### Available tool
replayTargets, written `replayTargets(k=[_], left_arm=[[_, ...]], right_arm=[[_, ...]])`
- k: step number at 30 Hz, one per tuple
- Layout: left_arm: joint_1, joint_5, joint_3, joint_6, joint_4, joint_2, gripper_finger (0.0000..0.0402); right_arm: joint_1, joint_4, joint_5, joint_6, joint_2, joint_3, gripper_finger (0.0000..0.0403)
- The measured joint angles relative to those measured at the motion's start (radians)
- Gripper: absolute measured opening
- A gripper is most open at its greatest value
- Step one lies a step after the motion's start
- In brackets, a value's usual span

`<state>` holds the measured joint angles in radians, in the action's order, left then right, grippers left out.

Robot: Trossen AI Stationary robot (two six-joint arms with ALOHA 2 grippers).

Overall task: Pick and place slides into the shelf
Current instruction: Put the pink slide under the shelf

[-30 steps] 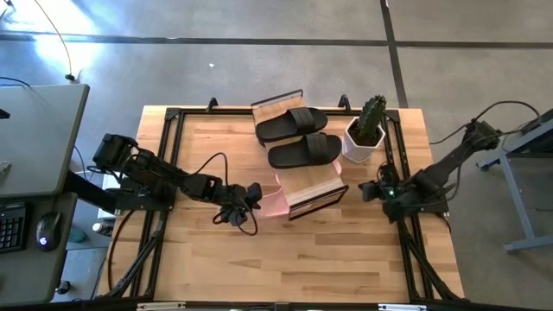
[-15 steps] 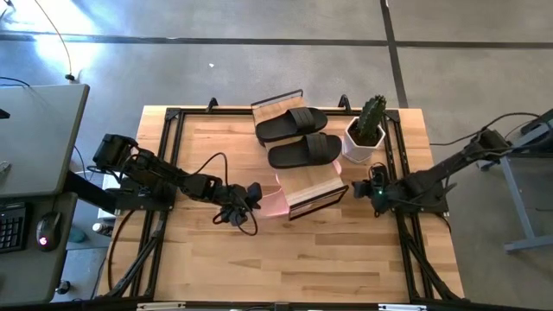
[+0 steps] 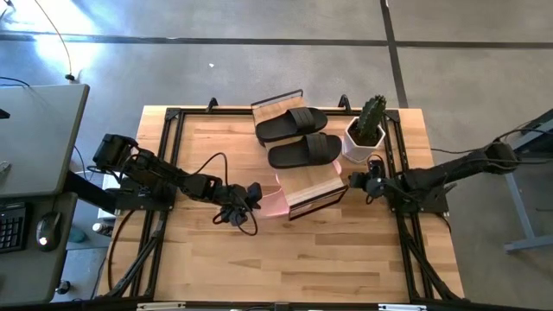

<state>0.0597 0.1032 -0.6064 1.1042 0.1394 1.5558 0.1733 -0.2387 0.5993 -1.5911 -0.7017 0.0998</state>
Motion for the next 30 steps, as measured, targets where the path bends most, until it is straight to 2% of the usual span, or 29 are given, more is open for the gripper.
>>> replayTargets(k=[10, 16, 25, 30], left_arm=[[0.0, 0.001, 0.0, 0.002, 0.0, 0.0, 0.0035], [0.0, 0.002, 0.0, 0.008, 0.0, 0.0, 0.0035], [-0.001, 0.006, 0.0, 0.017, 0.027, 0.0, 0.0035], [-0.001, 0.005, 0.0, 0.017, 0.026, 0.0, 0.0035]], right_arm=[[-0.1, -0.004, -0.053, -0.164, -0.019, 0.0, 0.0], [-0.194, 0.023, -0.092, -0.161, -0.069, 0.0, 0.0], [-0.292, 0.227, -0.198, -0.084, -0.212, 0.0, 0.0], [-0.341, 0.225, -0.219, -0.067, -0.262, 0.0, 0.0]])
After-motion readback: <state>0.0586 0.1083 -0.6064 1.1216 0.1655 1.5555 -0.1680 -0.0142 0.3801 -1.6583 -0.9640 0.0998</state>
